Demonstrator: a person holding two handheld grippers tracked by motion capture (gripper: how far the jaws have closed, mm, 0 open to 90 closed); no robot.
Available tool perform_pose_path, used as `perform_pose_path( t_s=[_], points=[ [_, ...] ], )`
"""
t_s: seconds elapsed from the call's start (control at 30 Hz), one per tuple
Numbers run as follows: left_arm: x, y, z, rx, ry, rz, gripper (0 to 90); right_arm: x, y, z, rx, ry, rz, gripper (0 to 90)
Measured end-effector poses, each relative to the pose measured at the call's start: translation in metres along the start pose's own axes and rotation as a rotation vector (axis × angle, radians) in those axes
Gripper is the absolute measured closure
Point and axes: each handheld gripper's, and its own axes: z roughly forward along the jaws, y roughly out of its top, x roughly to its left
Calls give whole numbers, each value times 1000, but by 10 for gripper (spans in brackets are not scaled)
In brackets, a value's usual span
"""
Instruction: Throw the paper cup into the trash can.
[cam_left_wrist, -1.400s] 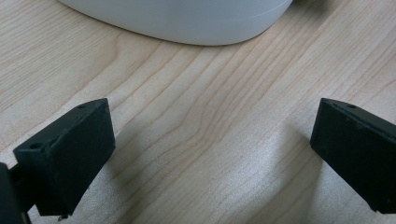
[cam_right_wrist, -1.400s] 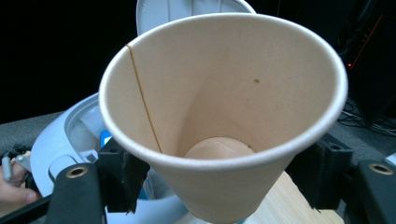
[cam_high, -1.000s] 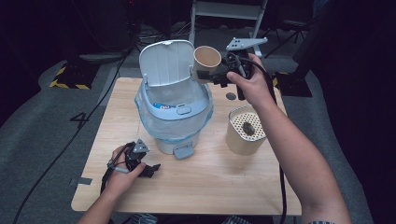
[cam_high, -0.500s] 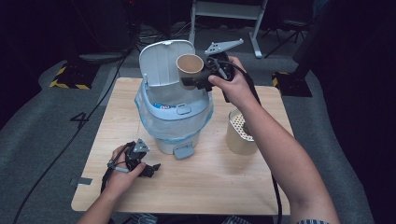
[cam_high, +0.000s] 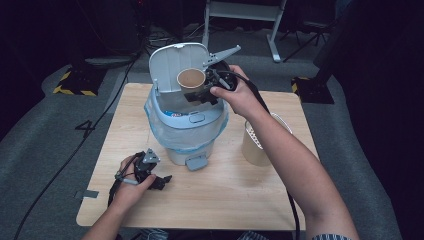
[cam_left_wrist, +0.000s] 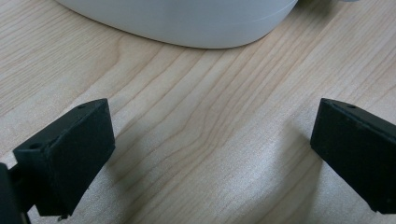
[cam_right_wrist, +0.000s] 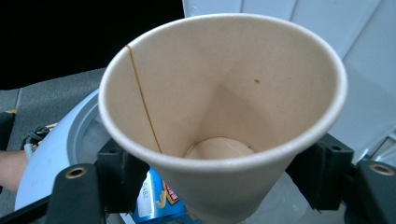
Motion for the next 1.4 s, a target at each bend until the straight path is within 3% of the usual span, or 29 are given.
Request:
perform_pose_path(
  t_s=[0.07,0.1,0.13,0.17,0.23,0.33,0.4,0.47,0.53,0.57,0.97,1.2,1.4],
  points=[
    [0,0,0,0,0,0,1,0,0,1,3,3,-5,257],
    [0,0,0,0,0,0,1,1,-1,2,-10,2,-28,138],
    [0,0,0,-1,1,1,1,2,-2,3,-32,-3,-40,83],
    [0,0,0,1,0,1,1,3,-3,4,-51,-7,-35,87],
    [0,0,0,1,0,1,1,4,-2,3,-73,-15,-23,220],
    [0,0,0,-1,1,1,1,5,-1,2,-77,-39,-33,107],
    [0,0,0,0,3,4,1,5,-1,0,-77,-39,-38,199],
    [0,0,0,1,0,1,1,6,-1,-3,-76,-45,-41,134],
    [0,0,0,1,-1,1,1,7,0,-8,-84,-48,-53,183],
    [0,0,0,-1,1,1,1,7,0,-11,-88,-48,-56,154],
    [9,-7,-6,4,-1,-9,2,14,-4,-51,-101,-95,-44,178],
    [13,-11,-10,-1,23,-25,2,12,-17,-76,-99,-143,-31,182],
    [15,-13,-12,0,31,-26,3,8,-32,-98,-101,-157,-2,186]
  ],
)
